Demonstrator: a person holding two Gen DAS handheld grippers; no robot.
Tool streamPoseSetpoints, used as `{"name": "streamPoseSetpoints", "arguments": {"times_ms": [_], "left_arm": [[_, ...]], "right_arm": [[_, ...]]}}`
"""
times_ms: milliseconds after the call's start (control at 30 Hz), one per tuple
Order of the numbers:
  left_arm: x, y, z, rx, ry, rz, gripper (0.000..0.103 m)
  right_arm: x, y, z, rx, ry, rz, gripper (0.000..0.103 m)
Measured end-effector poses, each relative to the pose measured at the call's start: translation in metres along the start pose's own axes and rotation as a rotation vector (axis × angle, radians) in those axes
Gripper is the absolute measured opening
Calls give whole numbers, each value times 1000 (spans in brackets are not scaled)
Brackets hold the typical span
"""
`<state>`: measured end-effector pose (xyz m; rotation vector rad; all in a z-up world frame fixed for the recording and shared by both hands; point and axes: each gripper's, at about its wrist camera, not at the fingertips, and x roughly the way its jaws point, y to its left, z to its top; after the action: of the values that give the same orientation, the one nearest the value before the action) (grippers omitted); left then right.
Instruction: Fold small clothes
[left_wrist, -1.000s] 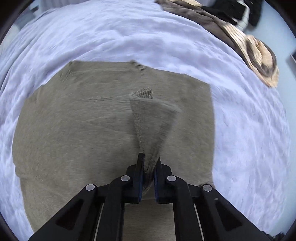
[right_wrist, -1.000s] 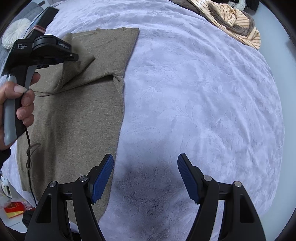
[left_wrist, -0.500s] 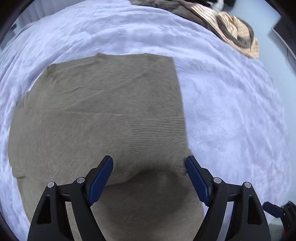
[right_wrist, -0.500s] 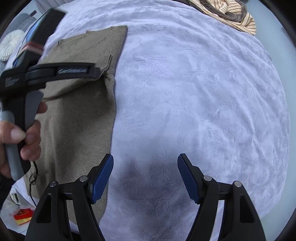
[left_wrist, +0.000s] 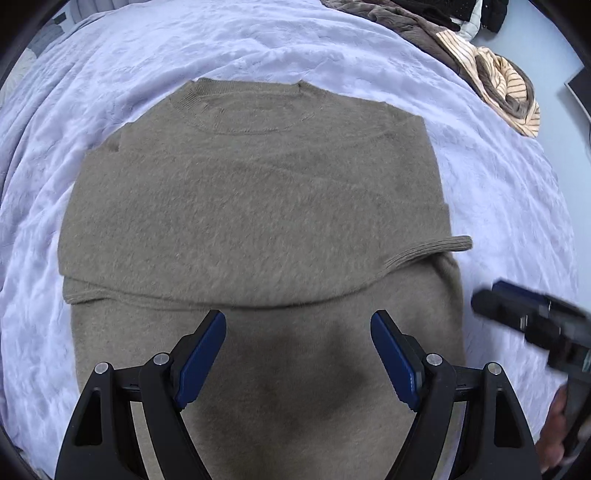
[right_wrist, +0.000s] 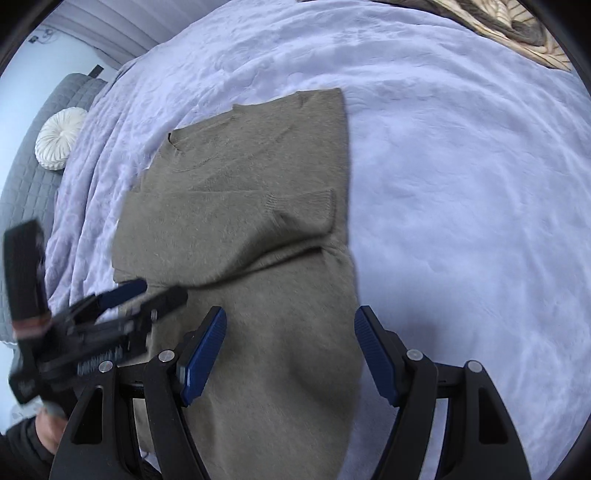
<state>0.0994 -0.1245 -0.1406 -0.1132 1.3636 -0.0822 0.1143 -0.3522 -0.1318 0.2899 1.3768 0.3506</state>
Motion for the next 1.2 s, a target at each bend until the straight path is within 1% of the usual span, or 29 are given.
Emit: {"name": "streamPoseSetpoints", "arguments": {"times_ms": [100,200,267,400,467,500,533,567,600,633,700,800,833,900,967,1033,1067,1167,1200], "left_arm": [[0,12,-6,-29,18,-8,81],[-1,22,-12,-50,31,-11,81],[-3,26,-14,-49,32,-12,81],[-9,33,-15,-42,26,-24,81],[-11,37,-15,-43,25,-28,81],[-11,39,-15,-46,25,-30,81],[-12,41,-15,-50,25,-29,81],[-13,44,-15,-57,23,-30,81],[-13,47,-15,-65,22,-32,81],[-14,51,-15,-76,22,-33,81],[-15,58,-15,-90,24,-29,81],[-16,69,-16,-106,26,-22,81],[-17,72,-16,-112,27,-23,81],[-17,79,-16,-121,32,-29,81],[-17,84,-15,-117,32,-20,81],[-16,88,-14,-117,36,-18,81],[-17,92,-14,-122,35,-21,81],[-18,102,-10,-126,28,-17,81],[-17,106,-8,-131,28,-12,81]], "right_arm": [[9,-5,10,73,0,46,75],[21,-9,19,132,3,61,75],[27,-12,26,167,-5,57,75],[32,-20,35,261,-32,103,75],[41,-20,41,282,-14,103,75],[49,-20,45,283,16,89,74],[56,-19,47,286,40,83,71],[64,-18,49,288,66,86,55],[69,-17,51,288,83,93,19],[71,-14,52,283,93,96,6],[63,-3,55,227,51,76,7],[32,23,62,84,-70,17,7],[21,33,64,26,-124,-7,7],[12,45,70,-51,-181,-33,7],[18,43,74,-93,-162,-48,7],[33,33,72,-108,-112,-100,7],[41,26,67,-104,-83,-121,7],[50,9,49,-71,-37,-142,8],[52,5,45,-47,-26,-149,11]]}}
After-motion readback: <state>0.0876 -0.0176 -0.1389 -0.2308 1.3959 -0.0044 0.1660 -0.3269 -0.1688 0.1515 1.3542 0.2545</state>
